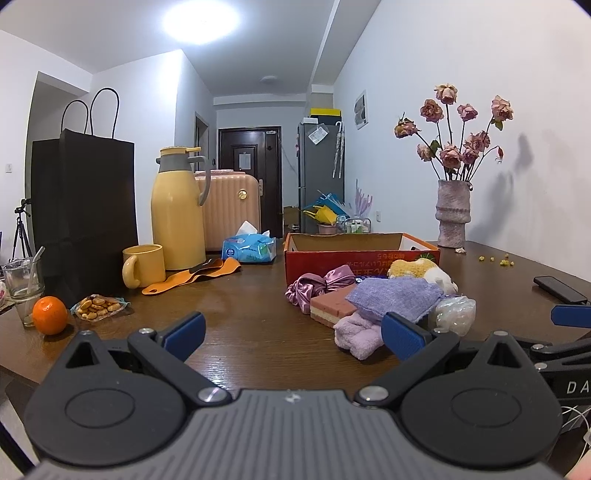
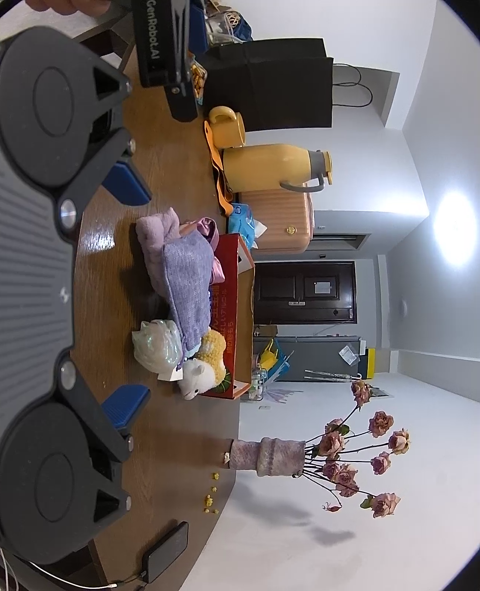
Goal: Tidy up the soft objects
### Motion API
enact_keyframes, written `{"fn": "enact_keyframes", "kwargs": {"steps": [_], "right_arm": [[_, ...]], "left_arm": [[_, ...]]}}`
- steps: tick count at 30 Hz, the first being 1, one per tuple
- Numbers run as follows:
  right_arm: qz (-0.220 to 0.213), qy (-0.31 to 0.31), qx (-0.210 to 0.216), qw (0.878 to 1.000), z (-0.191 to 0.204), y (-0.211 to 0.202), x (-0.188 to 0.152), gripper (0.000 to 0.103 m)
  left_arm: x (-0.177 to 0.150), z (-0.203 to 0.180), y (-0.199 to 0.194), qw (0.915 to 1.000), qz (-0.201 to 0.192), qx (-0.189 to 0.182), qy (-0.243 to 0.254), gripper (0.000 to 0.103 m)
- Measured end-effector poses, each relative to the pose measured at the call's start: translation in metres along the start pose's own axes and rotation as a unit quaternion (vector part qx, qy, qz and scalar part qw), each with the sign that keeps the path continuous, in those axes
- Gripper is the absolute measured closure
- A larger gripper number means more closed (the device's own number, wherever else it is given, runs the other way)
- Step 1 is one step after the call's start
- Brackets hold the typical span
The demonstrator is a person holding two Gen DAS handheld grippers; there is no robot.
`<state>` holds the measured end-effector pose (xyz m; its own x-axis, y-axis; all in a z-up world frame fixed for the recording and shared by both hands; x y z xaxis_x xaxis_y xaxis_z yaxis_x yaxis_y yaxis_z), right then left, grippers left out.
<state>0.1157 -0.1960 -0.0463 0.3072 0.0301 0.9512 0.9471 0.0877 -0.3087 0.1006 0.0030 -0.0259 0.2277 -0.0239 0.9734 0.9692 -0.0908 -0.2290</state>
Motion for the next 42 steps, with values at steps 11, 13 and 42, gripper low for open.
{"fn": "enact_keyframes", "kwargs": {"steps": [11, 13, 42], "right_arm": [[0.002, 0.006, -0.004, 1.000, -0.0052, 0.0000, 0.0004, 0.000], [0.002, 0.006, -0.004, 1.000, -0.0054, 0.0000, 0.0004, 0.000], [-0.004, 0.000, -0.003, 1.000, -0.0027, -0.0003, 0.0012, 0.000]], "left_arm": [[-0.0023, -0.0022, 0.0028, 1.0000, 0.006, -0.002, 0.001, 0.000], [-0.0022, -0.0029, 0.0025, 1.0000, 0.005, 0.000, 0.002, 0.000], [-0.0026, 0.0000, 0.0029, 1.0000, 0.006, 0.002, 0.000, 0.000]]}}
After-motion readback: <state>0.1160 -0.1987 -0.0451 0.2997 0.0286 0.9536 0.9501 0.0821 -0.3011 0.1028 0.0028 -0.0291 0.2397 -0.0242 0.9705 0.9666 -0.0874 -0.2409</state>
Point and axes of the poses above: each gripper's, at about its wrist camera, not at the fingertips, and y roughly the way its jaws point, z to its left, x to its top, the point moved 10 cm from there along y, roughly the way its jaws point, and after that the axes turned 6 degrees about -x, right-handed, at the moved point
